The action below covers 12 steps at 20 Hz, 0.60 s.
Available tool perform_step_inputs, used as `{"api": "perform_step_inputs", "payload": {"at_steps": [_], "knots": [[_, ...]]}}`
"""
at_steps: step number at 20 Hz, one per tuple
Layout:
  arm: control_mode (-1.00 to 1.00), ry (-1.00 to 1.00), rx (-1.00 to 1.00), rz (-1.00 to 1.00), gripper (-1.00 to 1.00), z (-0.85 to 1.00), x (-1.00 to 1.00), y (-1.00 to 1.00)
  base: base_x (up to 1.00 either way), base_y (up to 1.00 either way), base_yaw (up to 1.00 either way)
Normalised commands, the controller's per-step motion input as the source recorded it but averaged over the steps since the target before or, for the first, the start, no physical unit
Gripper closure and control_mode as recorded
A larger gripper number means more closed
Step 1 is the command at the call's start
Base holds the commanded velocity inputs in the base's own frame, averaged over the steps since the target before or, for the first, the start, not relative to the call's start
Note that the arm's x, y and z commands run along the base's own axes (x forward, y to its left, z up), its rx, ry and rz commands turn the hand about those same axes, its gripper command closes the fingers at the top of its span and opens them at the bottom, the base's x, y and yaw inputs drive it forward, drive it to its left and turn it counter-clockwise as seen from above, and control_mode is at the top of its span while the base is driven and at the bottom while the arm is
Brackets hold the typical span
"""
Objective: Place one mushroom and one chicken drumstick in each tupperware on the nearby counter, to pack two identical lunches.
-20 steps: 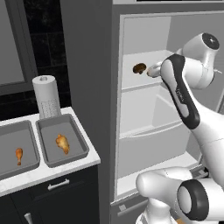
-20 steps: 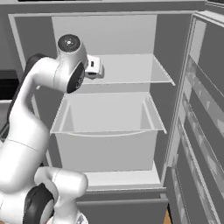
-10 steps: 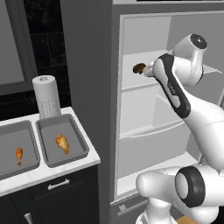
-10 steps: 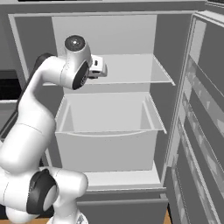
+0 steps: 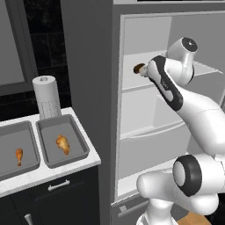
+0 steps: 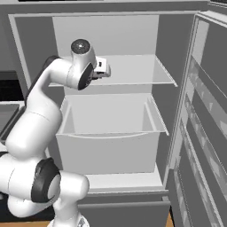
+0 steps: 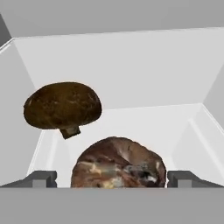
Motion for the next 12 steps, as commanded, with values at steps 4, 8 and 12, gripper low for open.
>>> {"api": "perform_step_inputs", "payload": {"at_steps": [4, 8, 12], "knots": [[-1.0, 0.0, 0.0, 0.0, -1.0, -0.14, 0.25, 0.0, 0.0, 0.0, 0.0], [-1.0, 0.0, 0.0, 0.0, -1.0, -0.21, 0.02, 0.0, 0.0, 0.0, 0.0], [-1.0, 0.0, -0.02, 0.0, 1.0, -0.3, 0.0, 0.0, 0.0, 0.0, 0.0]]}}
